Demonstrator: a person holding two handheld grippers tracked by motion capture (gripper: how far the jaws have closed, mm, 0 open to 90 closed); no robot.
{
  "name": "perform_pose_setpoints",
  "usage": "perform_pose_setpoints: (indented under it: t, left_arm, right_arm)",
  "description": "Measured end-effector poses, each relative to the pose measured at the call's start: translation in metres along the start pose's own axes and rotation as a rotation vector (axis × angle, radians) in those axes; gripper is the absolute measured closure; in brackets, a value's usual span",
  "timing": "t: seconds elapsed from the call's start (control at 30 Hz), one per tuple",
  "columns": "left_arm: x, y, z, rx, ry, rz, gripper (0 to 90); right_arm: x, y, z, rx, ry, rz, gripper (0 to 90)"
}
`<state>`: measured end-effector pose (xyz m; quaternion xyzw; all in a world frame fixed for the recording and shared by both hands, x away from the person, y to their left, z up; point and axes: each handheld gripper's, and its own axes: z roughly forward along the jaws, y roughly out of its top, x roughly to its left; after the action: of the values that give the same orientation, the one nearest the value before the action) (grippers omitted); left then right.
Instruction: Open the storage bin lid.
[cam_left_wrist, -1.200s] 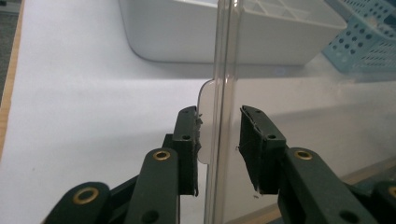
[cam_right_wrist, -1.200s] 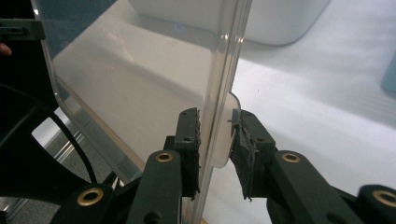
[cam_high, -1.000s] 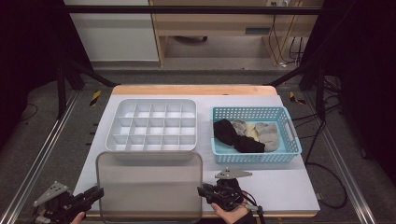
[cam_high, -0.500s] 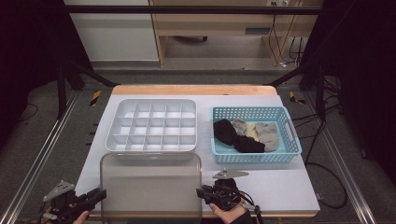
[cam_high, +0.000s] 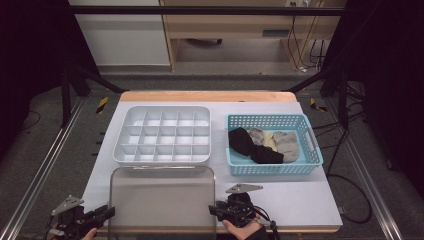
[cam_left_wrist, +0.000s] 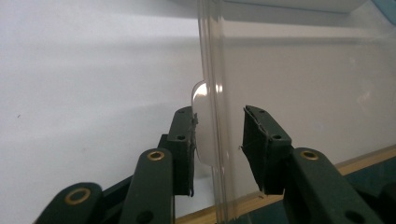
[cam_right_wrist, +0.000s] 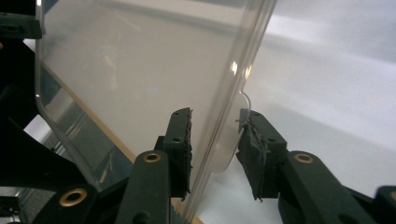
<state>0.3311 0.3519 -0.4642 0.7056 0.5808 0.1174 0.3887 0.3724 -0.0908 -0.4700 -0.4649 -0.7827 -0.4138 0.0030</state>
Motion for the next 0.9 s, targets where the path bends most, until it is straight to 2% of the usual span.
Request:
perform_pose_setpoints:
  t: [0.17, 0.37, 0.53, 0.73, 0.8, 0.9]
  left_arm:
    - [0.000, 0.000, 0.003, 0.019, 0.012, 0.003, 62.1]
    - [0.001, 0.002, 0.006, 0.038, 0.006, -0.001, 60.3]
    - [0.001, 0.002, 0.007, 0.040, 0.004, -0.001, 58.0]
    - [0.000, 0.003, 0.011, 0.046, 0.012, 0.028, 52.0]
    - [0.000, 0.004, 0.012, 0.036, 0.018, 0.032, 52.3]
    - [0.001, 0.004, 0.012, 0.038, 0.026, 0.034, 52.0]
  right_arm:
    - [-0.002, -0.001, 0.006, 0.011, 0.002, 0.007, 60.1]
    - [-0.004, -0.001, 0.009, 0.025, 0.003, 0.015, 56.8]
    - [-0.004, 0.000, 0.011, 0.029, 0.003, 0.003, 55.5]
    - [-0.002, -0.001, 0.011, 0.016, -0.023, -0.029, 52.7]
    - [-0.002, -0.001, 0.011, 0.018, -0.022, -0.025, 51.2]
    - [-0.002, -0.001, 0.011, -0.001, -0.055, -0.045, 49.4]
